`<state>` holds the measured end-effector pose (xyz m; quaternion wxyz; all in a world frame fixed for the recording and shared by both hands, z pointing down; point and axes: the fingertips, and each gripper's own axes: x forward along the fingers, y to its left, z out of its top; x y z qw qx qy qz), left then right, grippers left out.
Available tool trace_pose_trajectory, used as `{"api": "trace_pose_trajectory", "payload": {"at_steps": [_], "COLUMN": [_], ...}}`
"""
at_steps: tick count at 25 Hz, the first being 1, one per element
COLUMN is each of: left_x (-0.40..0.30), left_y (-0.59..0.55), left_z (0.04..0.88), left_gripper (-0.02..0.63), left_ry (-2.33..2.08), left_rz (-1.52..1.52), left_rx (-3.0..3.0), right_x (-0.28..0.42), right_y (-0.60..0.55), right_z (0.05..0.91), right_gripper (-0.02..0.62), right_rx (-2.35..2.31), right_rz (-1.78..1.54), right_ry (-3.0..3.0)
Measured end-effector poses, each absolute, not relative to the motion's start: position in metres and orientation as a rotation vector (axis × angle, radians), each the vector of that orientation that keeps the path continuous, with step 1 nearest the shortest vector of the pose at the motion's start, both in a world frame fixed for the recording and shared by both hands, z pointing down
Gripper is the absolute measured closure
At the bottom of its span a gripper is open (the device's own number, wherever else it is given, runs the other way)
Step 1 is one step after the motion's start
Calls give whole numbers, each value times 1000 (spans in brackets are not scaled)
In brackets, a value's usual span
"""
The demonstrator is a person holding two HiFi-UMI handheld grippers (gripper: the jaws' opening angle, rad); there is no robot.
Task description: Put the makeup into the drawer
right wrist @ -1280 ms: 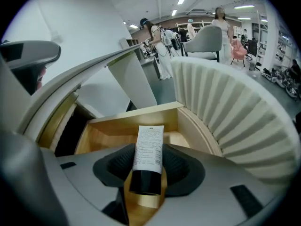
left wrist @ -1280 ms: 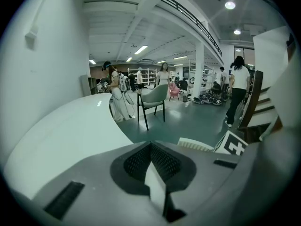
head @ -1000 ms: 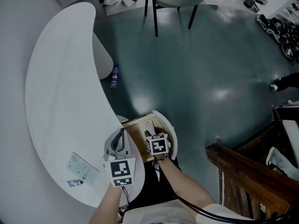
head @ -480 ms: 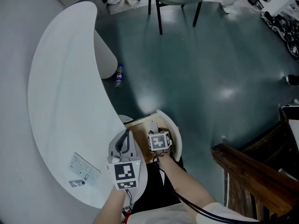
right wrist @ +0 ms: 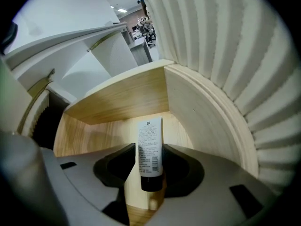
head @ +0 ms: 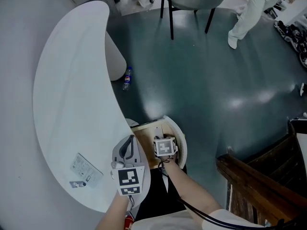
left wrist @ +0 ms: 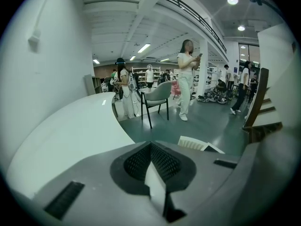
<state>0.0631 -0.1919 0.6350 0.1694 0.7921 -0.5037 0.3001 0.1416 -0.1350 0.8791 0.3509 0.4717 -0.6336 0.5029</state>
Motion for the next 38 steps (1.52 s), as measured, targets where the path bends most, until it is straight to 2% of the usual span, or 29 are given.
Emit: {"api": "trace_pose_trajectory", "payload": {"at_steps": [22,32,38], "left_x": [29,-20,-61], "left_y": [-145,-101,-57], "left_z": [558,504,466], "left_gripper": [589,589,589], "left_ry": [-1795,-1879,-1903], "left_rz": [723,626,565], "left_rx": [2047,2066,2117], "right_x": [135,110,72], "right_y": [-148,-115,-81], "right_z": [748,633,549], "right_gripper": [407,416,416], "right_rx": [1057,1039,1029], "right_rz": [1154,1003,774], "right_ry": [-1998,-2230,-2373]}}
